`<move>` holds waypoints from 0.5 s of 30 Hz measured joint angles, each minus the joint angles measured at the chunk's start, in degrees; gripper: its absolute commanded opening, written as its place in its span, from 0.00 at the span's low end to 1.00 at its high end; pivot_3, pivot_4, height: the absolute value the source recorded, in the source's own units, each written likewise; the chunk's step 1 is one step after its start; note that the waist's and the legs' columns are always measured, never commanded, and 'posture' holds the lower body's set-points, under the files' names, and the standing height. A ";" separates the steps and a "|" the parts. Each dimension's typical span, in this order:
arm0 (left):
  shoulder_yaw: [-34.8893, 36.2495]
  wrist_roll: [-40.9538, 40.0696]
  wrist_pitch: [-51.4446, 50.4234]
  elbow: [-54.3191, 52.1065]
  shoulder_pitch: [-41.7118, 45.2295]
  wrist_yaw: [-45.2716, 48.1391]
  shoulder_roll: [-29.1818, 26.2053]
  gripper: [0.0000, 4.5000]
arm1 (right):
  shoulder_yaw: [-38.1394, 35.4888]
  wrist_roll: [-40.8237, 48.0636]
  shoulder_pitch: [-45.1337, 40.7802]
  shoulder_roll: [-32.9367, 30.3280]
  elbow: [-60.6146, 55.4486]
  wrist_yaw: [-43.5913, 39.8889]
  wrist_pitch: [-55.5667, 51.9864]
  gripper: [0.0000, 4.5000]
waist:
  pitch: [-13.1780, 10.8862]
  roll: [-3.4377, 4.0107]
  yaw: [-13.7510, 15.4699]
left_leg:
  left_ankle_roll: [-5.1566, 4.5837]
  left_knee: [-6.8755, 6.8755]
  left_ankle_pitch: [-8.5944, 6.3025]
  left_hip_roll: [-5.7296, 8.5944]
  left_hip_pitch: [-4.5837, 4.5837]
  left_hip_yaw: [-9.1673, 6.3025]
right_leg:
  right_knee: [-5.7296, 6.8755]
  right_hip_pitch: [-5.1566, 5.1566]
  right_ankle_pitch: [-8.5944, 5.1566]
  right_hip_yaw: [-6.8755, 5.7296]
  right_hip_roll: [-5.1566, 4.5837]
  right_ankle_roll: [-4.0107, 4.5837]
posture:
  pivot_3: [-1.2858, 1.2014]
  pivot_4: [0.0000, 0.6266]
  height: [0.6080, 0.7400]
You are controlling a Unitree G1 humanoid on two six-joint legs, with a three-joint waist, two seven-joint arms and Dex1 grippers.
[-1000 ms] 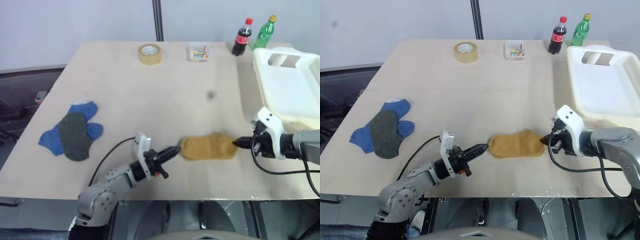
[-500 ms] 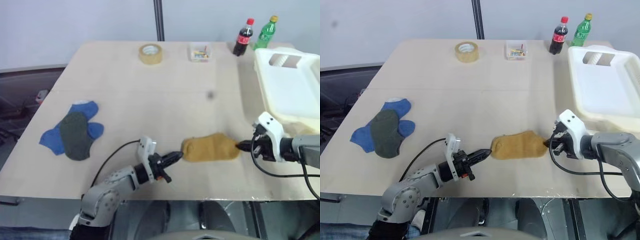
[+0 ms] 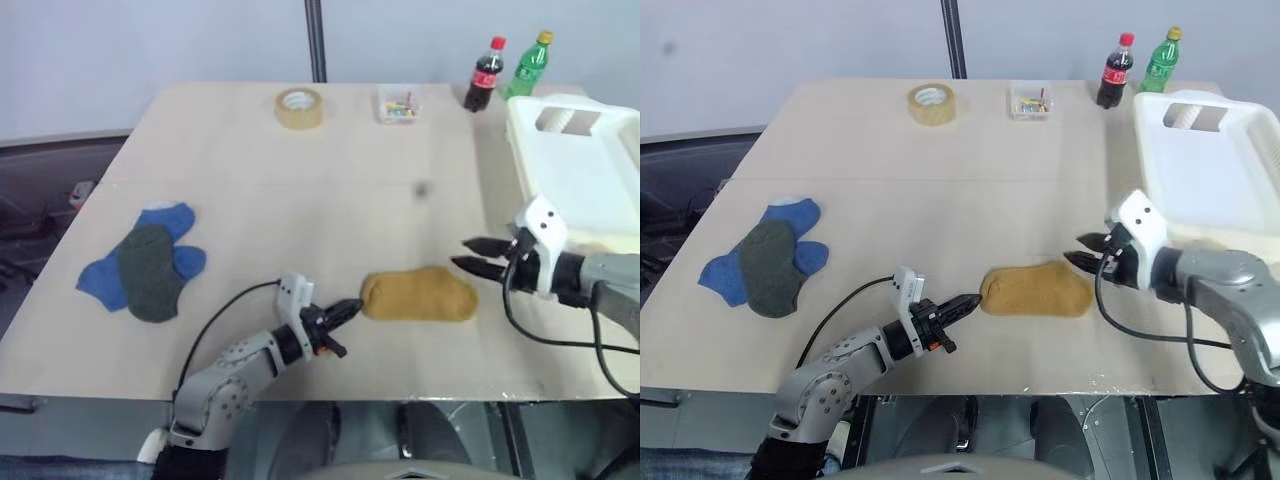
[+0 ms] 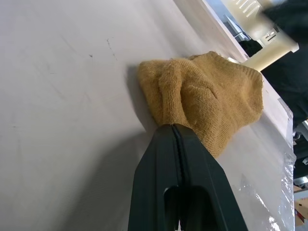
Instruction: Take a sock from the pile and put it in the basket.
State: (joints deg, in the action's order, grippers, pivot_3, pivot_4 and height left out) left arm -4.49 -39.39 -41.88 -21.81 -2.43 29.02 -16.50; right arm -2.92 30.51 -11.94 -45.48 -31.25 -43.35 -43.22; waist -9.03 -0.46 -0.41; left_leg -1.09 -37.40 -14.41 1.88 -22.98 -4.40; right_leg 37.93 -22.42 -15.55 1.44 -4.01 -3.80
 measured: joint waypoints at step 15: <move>1.87 1.07 0.38 0.21 0.56 -0.09 -0.65 0.38 | 14.17 -15.11 3.74 5.18 11.70 0.08 12.42 0.42 | 0.08 -0.08 -0.30 | 0.01 -0.03 0.00 -0.05 0.47 -0.04 | -0.01 0.43 0.00 -0.01 0.01 0.01 | 0.52 0.24 0.99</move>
State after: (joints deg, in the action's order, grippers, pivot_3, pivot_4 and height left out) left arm -2.62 -38.32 -41.50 -21.60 -1.87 28.93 -17.15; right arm 11.25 15.40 -8.20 -40.30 -19.54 -43.27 -30.79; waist -8.96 -0.54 -0.71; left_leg -1.07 -37.43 -14.41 1.83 -22.52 -4.44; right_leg 37.92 -21.99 -15.55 1.42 -4.00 -3.78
